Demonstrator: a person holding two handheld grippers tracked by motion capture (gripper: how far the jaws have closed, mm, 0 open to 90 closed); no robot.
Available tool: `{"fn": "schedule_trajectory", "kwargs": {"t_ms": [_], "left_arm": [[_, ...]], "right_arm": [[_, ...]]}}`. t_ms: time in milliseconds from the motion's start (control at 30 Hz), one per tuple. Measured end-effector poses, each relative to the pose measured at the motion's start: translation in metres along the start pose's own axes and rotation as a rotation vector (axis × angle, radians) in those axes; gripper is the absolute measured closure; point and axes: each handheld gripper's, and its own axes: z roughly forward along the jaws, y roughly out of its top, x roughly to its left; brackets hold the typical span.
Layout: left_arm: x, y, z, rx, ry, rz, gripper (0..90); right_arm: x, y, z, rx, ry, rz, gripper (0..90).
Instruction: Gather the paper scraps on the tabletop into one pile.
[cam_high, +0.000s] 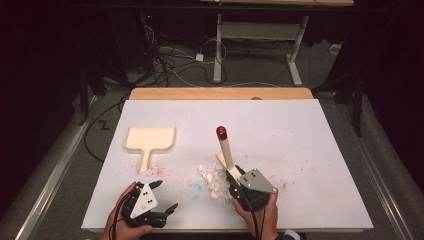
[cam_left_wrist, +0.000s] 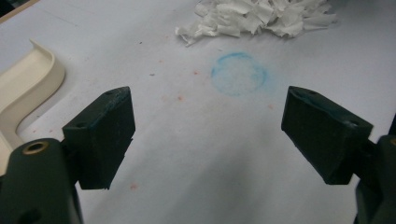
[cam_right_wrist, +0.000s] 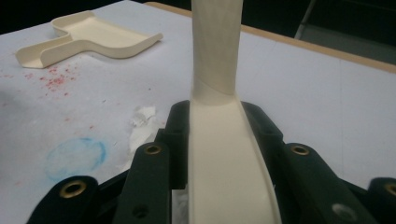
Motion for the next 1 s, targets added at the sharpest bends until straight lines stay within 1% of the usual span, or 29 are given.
{"fn": "schedule_trajectory", "kwargs": {"t_ms": [100,133,167,200,233,267,300,333,400,467,533,567,600,633,667,733,767,833,867,933,1000], "left_arm": [[0.0,0.0,0.0,0.001,0.0,0.001,16.6],[0.0,0.0,0.0,0.002,0.0,0.001,16.6],[-0.001,0.0,0.0,0.003,0.001,0.002,16.6],[-0.001,0.0,0.0,0.004,0.001,0.002,16.6],[-0.001,0.0,0.0,0.004,0.001,0.004,16.6],[-0.001,0.0,0.0,0.002,0.0,0.004,16.6],[-0.001,0.0,0.0,0.001,0.001,0.005,16.6],[-0.001,0.0,-0.001,-0.003,0.007,0.012,16.6],[-0.001,0.0,-0.001,0.002,0.006,0.006,16.6],[0.0,0.0,-0.001,0.003,0.007,0.005,16.6],[0.0,0.0,-0.001,0.001,0.013,0.013,16.6],[0.0,0.0,-0.001,0.002,0.013,0.013,16.6],[0.0,0.0,-0.001,0.002,0.014,0.013,16.6],[0.0,0.0,-0.001,0.002,0.015,0.013,16.6],[-0.001,0.0,-0.001,0.005,0.01,0.008,16.6],[-0.001,0.0,-0.001,0.006,0.01,0.008,16.6],[-0.001,0.0,-0.001,0.003,0.015,0.016,16.6],[0.0,0.0,-0.001,0.006,0.016,0.019,16.6],[0.0,0.0,-0.001,0.005,0.016,0.019,16.6],[0.0,0.0,-0.001,0.005,0.013,0.019,16.6],[0.0,0.0,-0.001,0.01,0.01,0.013,16.6]], "right_arm": [[-0.004,0.002,0.001,-0.006,0.002,0.008,67.6],[-0.006,0.003,0.0,-0.011,0.001,0.019,67.6],[-0.01,0.004,-0.001,-0.029,0.006,0.026,67.7],[-0.013,0.005,-0.003,-0.033,0.002,0.031,67.6],[-0.017,0.007,-0.004,-0.035,-0.002,0.026,67.6],[-0.02,0.007,-0.005,-0.039,0.0,0.036,67.6],[-0.024,0.008,-0.006,-0.047,0.002,0.02,67.6],[-0.027,0.008,-0.007,-0.046,-0.003,0.018,67.6],[-0.036,0.008,-0.01,-0.042,0.007,0.015,67.6],[-0.044,0.01,-0.012,-0.04,0.008,0.03,67.6],[-0.052,0.012,-0.015,-0.043,0.01,0.02,67.5],[-0.056,0.013,-0.016,-0.042,0.02,0.02,67.6],[-0.061,0.014,-0.017,-0.048,0.047,0.008,67.6],[-0.065,0.015,-0.018,-0.046,0.048,-0.006,67.6],[-0.069,0.016,-0.019,-0.037,0.038,-0.008,67.6],[-0.079,0.017,-0.022,-0.032,0.044,-0.003,67.6],[-0.084,0.017,-0.024,-0.032,0.039,0.0,67.6],[-0.094,0.016,-0.027,-0.034,0.05,-0.003,67.6],[-0.098,0.016,-0.029,-0.034,0.045,-0.003,67.6],[-0.107,0.015,-0.034,-0.03,0.029,-0.023,67.6],[-0.116,0.013,-0.038,-0.026,0.03,-0.015,67.6]]}}
